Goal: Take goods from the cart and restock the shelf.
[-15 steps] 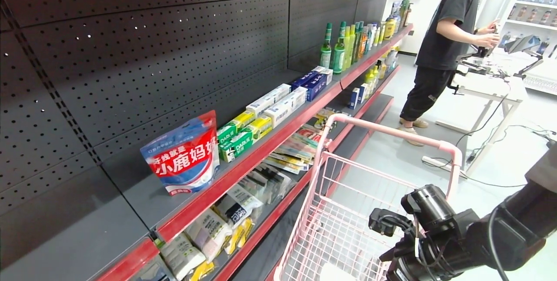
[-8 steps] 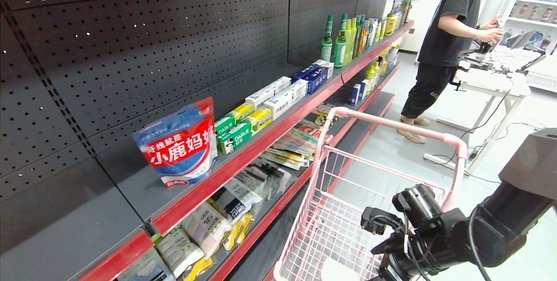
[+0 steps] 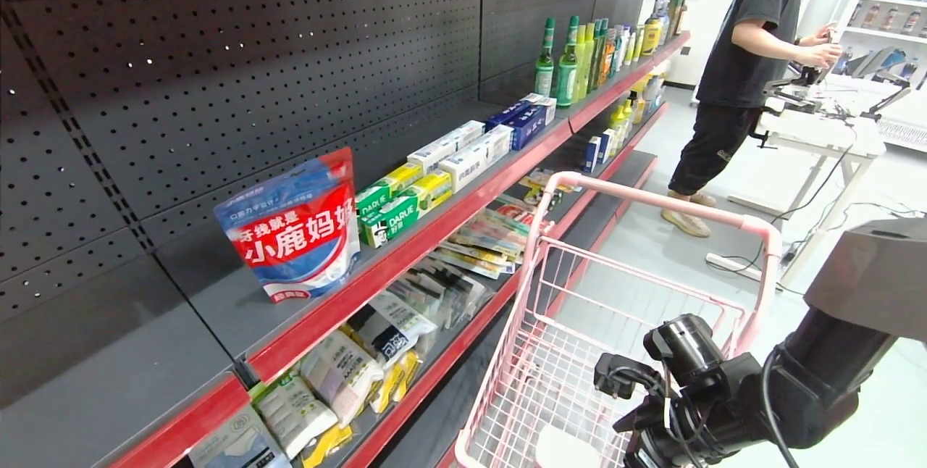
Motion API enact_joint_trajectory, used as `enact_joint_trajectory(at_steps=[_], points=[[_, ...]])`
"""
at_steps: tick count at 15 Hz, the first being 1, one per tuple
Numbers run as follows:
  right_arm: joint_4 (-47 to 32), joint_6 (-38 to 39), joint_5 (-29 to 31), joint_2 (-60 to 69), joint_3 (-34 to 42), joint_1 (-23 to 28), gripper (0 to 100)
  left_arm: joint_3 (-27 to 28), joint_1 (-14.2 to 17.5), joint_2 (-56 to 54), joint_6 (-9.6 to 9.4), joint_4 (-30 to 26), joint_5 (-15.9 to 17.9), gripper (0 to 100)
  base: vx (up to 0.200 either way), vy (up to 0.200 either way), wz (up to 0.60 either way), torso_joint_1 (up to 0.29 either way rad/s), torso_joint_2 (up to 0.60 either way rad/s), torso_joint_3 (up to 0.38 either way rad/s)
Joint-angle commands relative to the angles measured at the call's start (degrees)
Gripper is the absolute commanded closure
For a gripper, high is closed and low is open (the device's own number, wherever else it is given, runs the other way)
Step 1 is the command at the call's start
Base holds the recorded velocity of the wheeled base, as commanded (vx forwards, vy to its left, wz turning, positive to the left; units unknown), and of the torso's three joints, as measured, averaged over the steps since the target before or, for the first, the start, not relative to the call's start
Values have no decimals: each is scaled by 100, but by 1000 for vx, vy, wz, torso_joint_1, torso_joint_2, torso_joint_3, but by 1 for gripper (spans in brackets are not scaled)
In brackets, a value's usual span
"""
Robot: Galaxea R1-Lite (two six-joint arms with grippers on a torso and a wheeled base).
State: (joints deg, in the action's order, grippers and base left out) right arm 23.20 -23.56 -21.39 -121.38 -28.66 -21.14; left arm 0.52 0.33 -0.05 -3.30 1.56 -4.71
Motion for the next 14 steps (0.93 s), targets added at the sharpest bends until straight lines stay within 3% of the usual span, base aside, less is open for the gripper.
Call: enact_joint_trajectory(at_steps=[1, 14], points=[[0, -8, -5, -79, -26, -22, 0, 0, -7, 5, -4, 2, -4, 0, 0, 0, 0, -144, 330, 183], [343, -210, -5, -404, -157, -92, 0, 0, 2, 5, -12, 2, -4, 0, 0, 0, 0, -27, 75, 40]])
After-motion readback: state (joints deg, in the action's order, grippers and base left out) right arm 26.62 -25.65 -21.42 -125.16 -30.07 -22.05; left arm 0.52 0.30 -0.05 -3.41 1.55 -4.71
